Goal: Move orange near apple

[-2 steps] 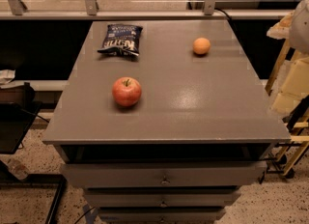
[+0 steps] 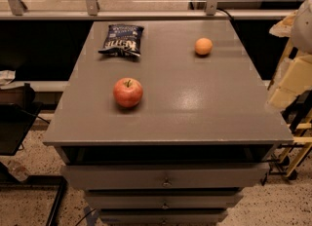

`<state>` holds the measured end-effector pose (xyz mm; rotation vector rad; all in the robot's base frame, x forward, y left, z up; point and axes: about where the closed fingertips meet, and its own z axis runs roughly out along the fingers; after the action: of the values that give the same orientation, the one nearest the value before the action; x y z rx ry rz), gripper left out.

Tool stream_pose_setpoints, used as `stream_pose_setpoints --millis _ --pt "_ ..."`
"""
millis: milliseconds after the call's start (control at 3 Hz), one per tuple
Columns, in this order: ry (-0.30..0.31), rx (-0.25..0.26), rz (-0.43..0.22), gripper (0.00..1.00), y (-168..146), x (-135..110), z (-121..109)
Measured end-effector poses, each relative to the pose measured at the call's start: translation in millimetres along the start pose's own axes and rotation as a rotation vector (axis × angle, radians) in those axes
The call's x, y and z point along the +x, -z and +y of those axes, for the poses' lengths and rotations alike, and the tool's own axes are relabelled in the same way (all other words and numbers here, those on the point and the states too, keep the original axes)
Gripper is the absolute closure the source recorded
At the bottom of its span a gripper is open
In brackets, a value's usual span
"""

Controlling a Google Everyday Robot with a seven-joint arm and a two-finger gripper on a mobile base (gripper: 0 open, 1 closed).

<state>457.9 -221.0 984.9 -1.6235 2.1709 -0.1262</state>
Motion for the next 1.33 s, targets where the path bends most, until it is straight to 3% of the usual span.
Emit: stream_pose_setpoints --millis 333,667,1000,1333 --pt "-0.107 0.073 -0.171 0.0 -36 8 -64" --pt "-0.208 0.118 -0.334 0.0 -109 6 -144" --pt "-0.205 0.119 -0.333 0.0 -106 5 -143" --pt "-0.186 0.092 -0.347 0.0 -126 -8 -142"
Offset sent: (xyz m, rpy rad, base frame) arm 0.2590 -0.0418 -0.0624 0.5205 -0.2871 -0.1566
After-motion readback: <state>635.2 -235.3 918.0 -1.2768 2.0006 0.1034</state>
